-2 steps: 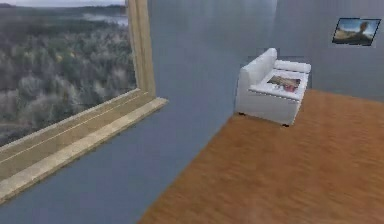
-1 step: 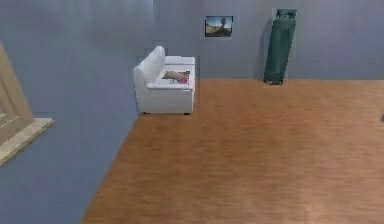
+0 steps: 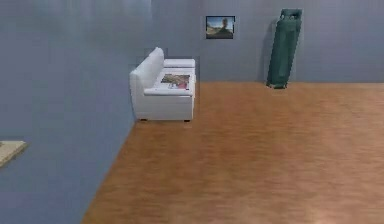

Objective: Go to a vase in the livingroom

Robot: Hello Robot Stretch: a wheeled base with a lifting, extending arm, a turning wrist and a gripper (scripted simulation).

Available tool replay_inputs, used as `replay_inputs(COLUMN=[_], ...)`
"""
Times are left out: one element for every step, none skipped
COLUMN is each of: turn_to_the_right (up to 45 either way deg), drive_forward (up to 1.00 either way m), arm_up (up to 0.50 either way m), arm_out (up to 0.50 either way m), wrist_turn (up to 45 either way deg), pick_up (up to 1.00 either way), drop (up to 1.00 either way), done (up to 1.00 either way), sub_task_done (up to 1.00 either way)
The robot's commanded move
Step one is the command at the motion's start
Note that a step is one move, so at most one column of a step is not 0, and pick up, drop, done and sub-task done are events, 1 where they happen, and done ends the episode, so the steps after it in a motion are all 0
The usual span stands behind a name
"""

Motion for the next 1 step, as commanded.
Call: replay_inputs(turn_to_the_right=[36.0], drive_forward=[0.00], arm_up=[0.00], arm_out=[0.00], wrist_turn=[0.0], pick_up=[0.00], drop=[0.00], done=[0.00], sub_task_done=[0.00])
